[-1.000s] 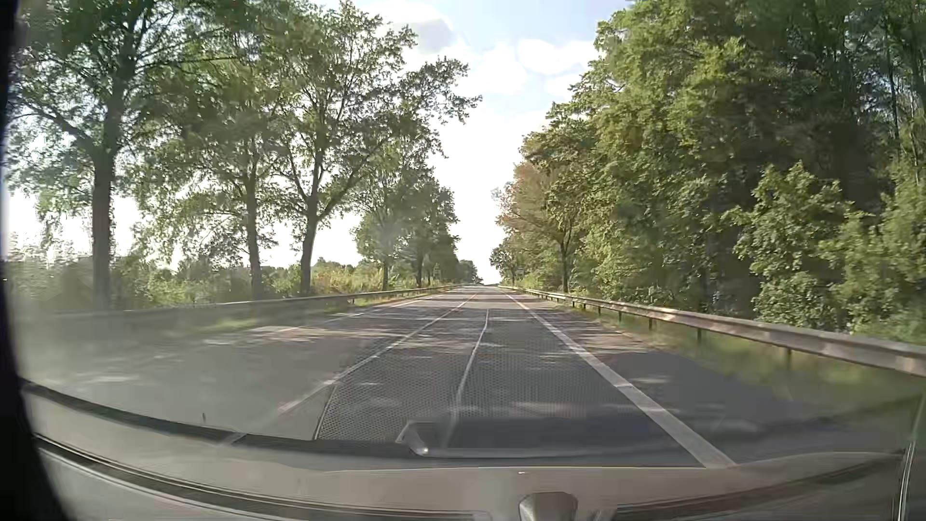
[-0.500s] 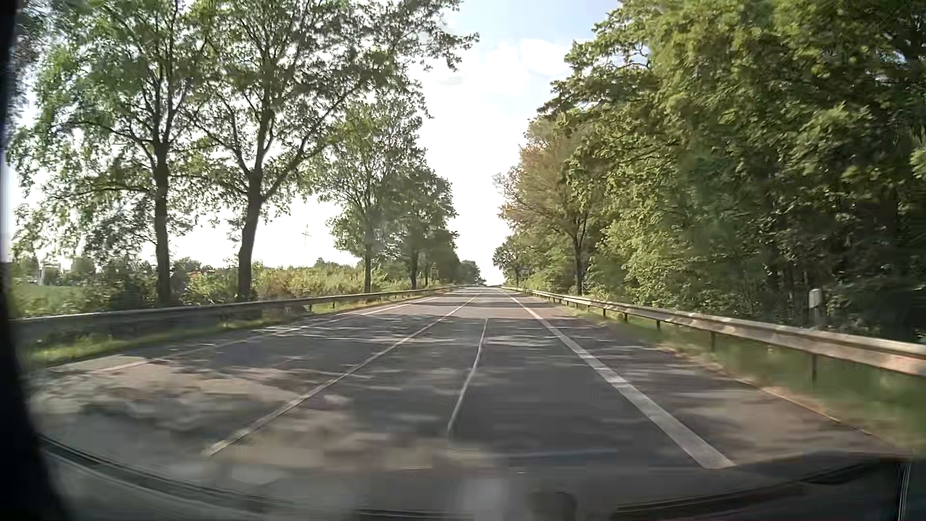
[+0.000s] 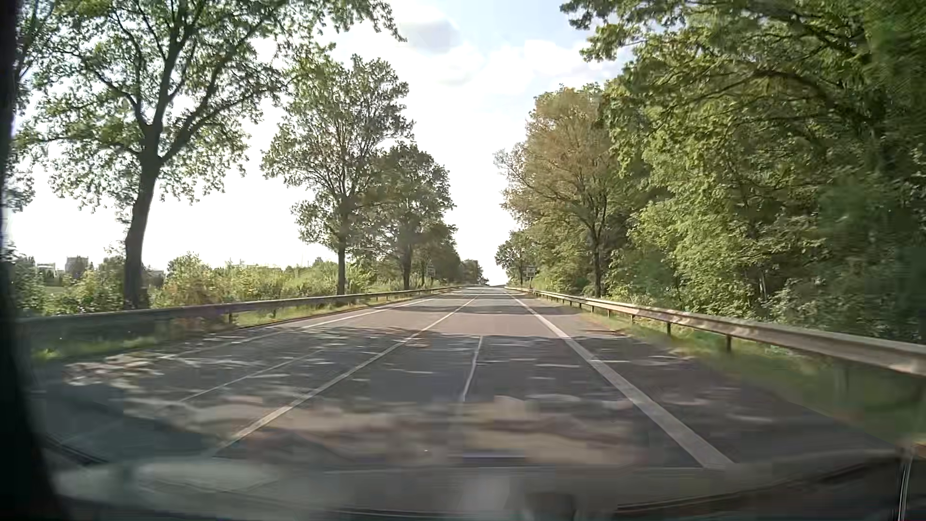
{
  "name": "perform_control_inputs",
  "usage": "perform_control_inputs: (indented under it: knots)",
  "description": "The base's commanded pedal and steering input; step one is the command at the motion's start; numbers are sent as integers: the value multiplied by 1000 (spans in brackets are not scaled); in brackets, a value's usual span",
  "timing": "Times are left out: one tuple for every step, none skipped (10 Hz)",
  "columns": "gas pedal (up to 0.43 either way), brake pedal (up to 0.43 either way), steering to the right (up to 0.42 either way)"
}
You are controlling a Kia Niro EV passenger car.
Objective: Follow the waypoints while adhering to traffic rules and regulations
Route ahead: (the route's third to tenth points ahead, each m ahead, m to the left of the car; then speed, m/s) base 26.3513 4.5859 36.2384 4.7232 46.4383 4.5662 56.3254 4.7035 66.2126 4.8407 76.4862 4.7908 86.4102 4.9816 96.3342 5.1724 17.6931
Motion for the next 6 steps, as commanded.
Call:
perform_control_inputs:
  knots:
    - [197, 6, 0]
    - [197, 6, 0]
    - [209, 6, 0]
    - [209, 6, 0]
    - [209, 6, 0]
    - [220, 6, 0]
